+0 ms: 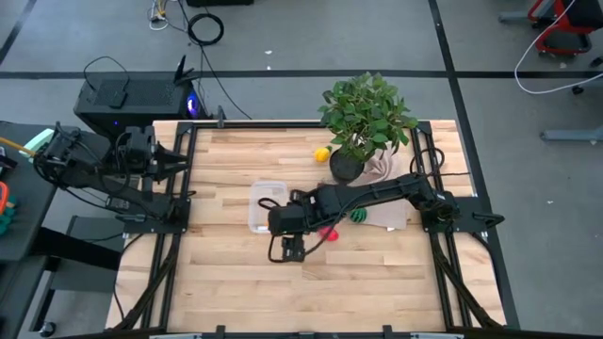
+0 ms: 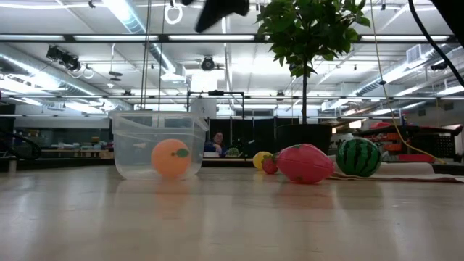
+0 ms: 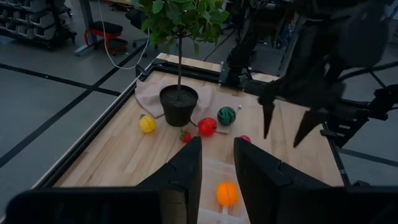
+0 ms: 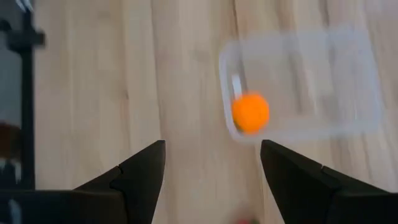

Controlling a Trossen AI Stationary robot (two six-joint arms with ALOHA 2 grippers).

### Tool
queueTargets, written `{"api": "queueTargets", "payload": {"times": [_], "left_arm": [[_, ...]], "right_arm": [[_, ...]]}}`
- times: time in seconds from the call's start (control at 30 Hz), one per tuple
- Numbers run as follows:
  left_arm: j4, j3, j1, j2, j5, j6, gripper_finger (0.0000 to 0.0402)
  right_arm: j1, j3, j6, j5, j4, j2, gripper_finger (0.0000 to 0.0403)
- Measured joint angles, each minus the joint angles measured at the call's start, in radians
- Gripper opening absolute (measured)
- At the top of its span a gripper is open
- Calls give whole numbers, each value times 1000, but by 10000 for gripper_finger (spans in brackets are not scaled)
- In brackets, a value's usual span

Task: Pick and placing Produce into tupperware
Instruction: Put the red dragon fruit into the transparent bin

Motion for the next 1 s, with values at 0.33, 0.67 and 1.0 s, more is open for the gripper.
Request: {"api": "queueTargets", "payload": {"times": [0.33, 0.67, 1.0], "left_arm": [[-6, 0, 0, 0, 0, -3, 101], [-21, 0, 0, 0, 1, -30, 101], [-22, 0, 0, 0, 0, -33, 101]], "right_arm": [[-87, -116, -49, 34, 351, 2, 267], [-109, -290, 83, -70, 1302, 3, 240], [-95, -291, 122, -19, 1846, 0, 225]]}}
